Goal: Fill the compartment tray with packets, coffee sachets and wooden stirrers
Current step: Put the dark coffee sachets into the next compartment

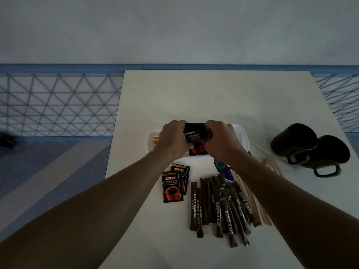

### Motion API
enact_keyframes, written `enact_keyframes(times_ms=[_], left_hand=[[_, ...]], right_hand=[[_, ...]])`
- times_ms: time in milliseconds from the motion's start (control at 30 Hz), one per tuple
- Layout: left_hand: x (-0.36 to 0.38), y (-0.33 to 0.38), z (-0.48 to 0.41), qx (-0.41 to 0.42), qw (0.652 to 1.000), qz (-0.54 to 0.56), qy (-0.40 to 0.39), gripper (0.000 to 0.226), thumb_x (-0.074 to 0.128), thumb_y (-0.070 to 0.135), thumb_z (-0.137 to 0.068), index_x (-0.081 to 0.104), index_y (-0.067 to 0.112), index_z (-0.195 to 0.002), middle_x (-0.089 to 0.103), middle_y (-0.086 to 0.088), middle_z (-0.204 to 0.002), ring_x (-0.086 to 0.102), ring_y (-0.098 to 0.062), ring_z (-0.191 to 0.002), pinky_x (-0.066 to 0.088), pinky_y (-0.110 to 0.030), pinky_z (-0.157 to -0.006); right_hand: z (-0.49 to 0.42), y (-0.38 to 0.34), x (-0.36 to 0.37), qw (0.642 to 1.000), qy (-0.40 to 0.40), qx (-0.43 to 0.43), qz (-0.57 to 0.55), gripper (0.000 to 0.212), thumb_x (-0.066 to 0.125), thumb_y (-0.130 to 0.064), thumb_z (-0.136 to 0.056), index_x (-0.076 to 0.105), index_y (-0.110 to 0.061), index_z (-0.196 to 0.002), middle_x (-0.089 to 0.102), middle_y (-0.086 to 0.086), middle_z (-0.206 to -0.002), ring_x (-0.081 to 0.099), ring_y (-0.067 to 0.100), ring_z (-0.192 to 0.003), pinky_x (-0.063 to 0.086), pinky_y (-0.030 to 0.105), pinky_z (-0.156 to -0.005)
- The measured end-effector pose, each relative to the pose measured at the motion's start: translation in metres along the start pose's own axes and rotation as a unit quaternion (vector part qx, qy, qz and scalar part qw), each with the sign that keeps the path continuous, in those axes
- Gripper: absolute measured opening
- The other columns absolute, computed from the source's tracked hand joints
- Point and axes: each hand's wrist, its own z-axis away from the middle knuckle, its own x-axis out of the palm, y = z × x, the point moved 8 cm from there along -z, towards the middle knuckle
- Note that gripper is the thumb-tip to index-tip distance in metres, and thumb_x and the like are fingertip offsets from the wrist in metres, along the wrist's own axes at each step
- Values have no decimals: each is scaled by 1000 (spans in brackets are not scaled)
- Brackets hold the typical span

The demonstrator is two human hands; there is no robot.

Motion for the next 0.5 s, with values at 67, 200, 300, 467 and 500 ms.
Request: enact_keyframes(times_ms=[67,200,300,467,500], left_hand=[[2,0,0,-1,1000,-1,2,65,87,15,-67,59,9,-126,61,-11,-119,59,-27,-109,49,-39,-93],[3,2,0,-2,1000,-10,8,71,86,13,-66,54,8,-129,61,-13,-120,59,-29,-110,50,-42,-93],[5,4,1,6,1000,-18,6,88,84,11,-68,41,19,-144,57,-13,-124,55,-28,-115,48,-37,-96],[6,6,-1,18,998,-52,0,79,77,20,-79,40,26,-147,56,-13,-124,53,-30,-117,43,-36,-97],[6,6,-2,19,998,-64,-6,78,76,23,-80,38,26,-148,56,-13,-124,52,-31,-118,43,-37,-97]], right_hand=[[-1,2,0,1000,0,0,5,15,59,-3,-79,56,-17,-86,61,5,-79,51,23,-70,31,23,-49],[-7,-2,6,999,1,-17,31,13,63,-7,-79,61,-8,-92,66,9,-82,56,26,-70,35,25,-49],[-6,-7,10,998,2,-23,59,22,67,-10,-79,61,-7,-100,67,13,-88,60,31,-75,46,32,-58],[6,-12,5,993,61,-59,85,32,71,-14,-81,54,-6,-107,62,15,-99,61,35,-79,52,42,-64],[8,-11,1,992,75,-59,87,37,71,-15,-82,53,-6,-113,59,16,-103,61,36,-81,52,43,-64]])
